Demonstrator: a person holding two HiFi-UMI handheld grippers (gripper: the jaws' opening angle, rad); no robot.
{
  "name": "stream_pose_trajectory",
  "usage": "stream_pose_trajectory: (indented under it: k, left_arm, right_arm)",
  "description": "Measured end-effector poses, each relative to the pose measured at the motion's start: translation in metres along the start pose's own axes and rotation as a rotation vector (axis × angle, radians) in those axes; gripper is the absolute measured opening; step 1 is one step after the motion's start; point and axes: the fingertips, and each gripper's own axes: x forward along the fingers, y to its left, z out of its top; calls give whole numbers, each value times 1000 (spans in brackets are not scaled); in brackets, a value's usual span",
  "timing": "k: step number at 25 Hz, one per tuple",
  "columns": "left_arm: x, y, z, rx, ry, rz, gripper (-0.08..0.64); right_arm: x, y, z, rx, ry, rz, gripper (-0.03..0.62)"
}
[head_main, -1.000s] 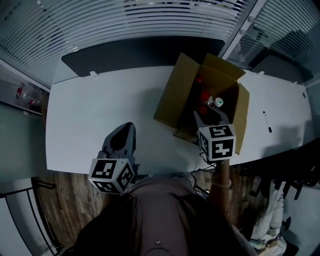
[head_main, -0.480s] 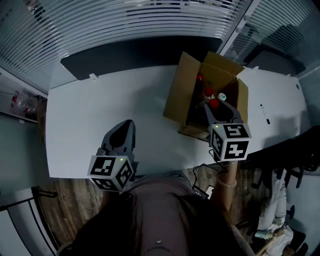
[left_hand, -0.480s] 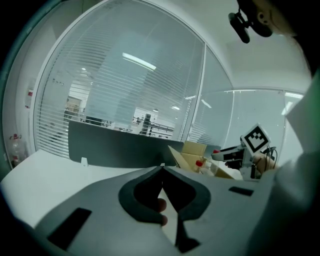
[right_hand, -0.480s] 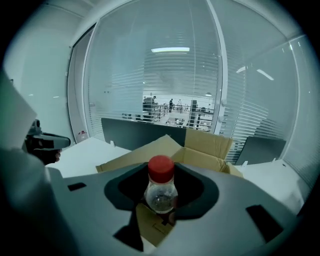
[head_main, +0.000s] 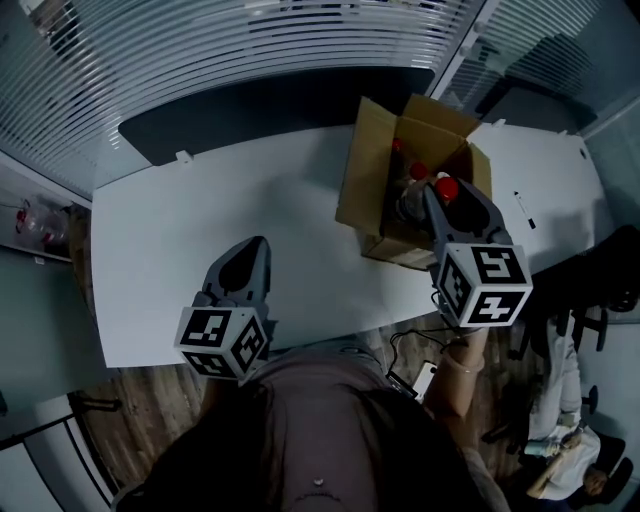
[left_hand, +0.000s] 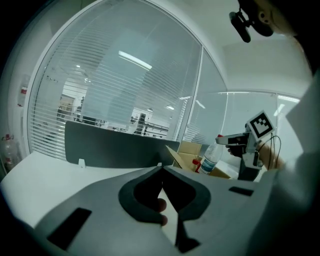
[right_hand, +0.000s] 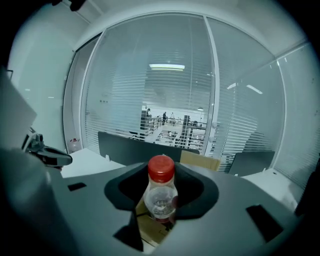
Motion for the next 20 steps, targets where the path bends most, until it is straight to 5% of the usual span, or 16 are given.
stream_pose_trajectory:
  k: [20]
  left_arm:
    - [-48,23,-8,16,1,-56,9]
  right_arm:
    - [-71,62,56,-35,-176,-40,172]
